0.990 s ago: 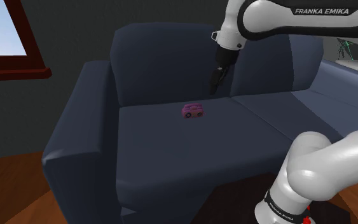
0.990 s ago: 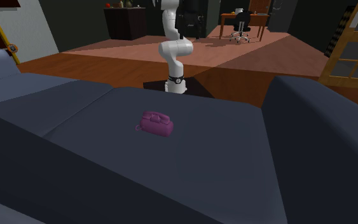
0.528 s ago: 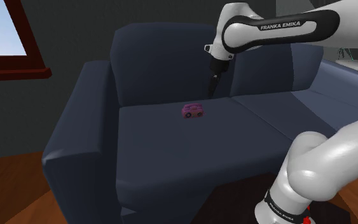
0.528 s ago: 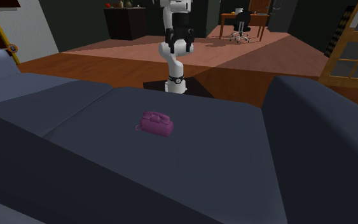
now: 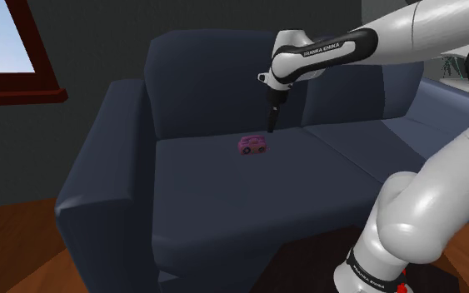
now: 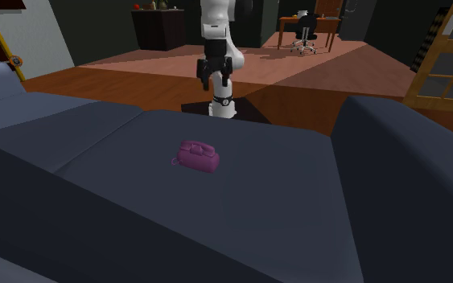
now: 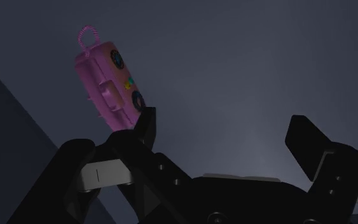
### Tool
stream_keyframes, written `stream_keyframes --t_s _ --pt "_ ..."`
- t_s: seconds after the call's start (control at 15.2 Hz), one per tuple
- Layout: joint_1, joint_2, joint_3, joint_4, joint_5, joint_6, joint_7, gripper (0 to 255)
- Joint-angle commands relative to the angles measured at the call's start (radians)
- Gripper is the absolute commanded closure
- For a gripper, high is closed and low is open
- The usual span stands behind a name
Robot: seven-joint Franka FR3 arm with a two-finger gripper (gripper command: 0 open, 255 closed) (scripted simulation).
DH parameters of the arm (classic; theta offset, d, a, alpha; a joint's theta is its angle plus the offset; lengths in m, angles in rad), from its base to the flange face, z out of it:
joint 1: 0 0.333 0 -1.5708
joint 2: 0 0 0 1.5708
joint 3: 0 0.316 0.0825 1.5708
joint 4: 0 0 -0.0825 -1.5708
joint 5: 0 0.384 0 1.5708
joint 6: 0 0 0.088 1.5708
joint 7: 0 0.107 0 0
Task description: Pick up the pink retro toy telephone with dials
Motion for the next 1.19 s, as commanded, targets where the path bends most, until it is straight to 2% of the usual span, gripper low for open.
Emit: stream_keyframes --t_s 0.0,0.46,0.92,1.12 --pt "0.006 0.075 -0.033 0.032 0.015 0.034 -0.079 0" --pt "0.0 0.367 -0.1 0.206 0.128 0.109 -0.351 0" --pt "-0.074 0.672 -0.079 0.454 0.25 0.118 -0.587 0" --pt "-0.082 0.697 -0.072 0.455 0.259 0.14 -0.598 0"
